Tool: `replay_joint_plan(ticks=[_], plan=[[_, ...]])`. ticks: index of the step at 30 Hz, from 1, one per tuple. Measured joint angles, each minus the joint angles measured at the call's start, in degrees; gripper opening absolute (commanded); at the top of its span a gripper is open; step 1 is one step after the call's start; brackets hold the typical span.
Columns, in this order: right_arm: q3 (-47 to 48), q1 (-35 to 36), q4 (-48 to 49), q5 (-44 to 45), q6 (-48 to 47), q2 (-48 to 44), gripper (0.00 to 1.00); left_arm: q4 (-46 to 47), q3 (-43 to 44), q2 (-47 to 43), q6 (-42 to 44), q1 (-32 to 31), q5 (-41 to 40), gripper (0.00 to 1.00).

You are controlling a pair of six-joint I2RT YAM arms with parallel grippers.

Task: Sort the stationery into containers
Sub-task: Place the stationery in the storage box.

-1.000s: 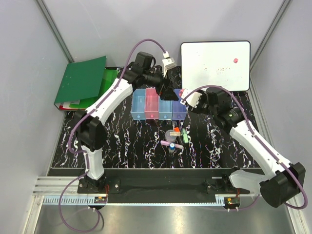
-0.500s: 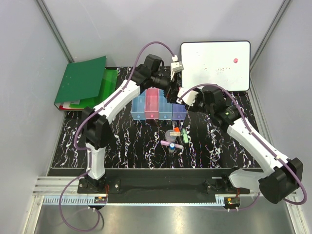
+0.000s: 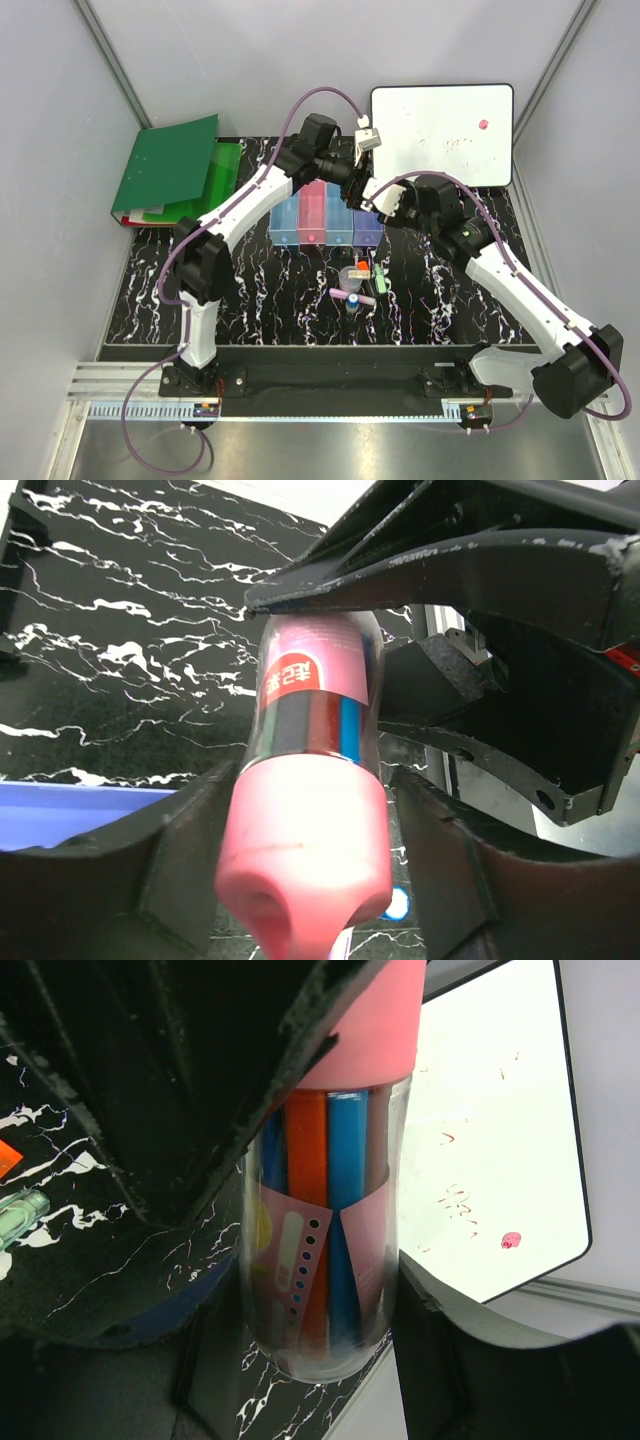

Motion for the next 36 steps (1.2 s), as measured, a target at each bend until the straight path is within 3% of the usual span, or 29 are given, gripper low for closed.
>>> replay_joint_plan(ticks=[14, 23, 27, 28, 32, 33, 34, 36], plan=[[-3.2, 0.0, 0.3, 0.4, 0.1, -2.2, 0.00, 0.7, 0.0, -0.5, 0.0, 1.8, 0.3, 0.64], [-3.3, 0.0, 0.5, 0.6, 0.2, -2.3, 0.00, 1.9, 0.0, -1.5, -0.8, 2.5, 1.2, 0.58], [-3.3, 0.0, 0.5, 1.1, 0.2, -2.3, 0.01, 3.8, 0.0, -1.5, -2.3, 2.5, 1.9, 0.37], [-3.3, 0.0, 0.6, 1.3, 0.2, -2.3, 0.01, 4.0, 0.0, -1.5, -2.7, 2.5, 2.2, 0.27], [-3.3, 0.0, 0.9, 1.4, 0.3, -2.3, 0.02, 4.9, 0.0, -1.5, -3.1, 2.4, 2.6, 0.00], [-3.3, 0.0, 0.9, 1.4, 0.3, -2.3, 0.03, 5.0, 0.0, -1.5, -3.1, 2.4, 2.7, 0.00], [-3.3, 0.0, 1.0, 1.4, 0.4, -2.3, 0.11, 5.1, 0.0, -1.5, -3.2, 2.4, 2.8, 0.00], [-3.3, 0.0, 1.3, 1.4, 0.4, -2.3, 0.39, 5.4, 0.0, -1.5, -3.5, 2.5, 3.0, 0.00]])
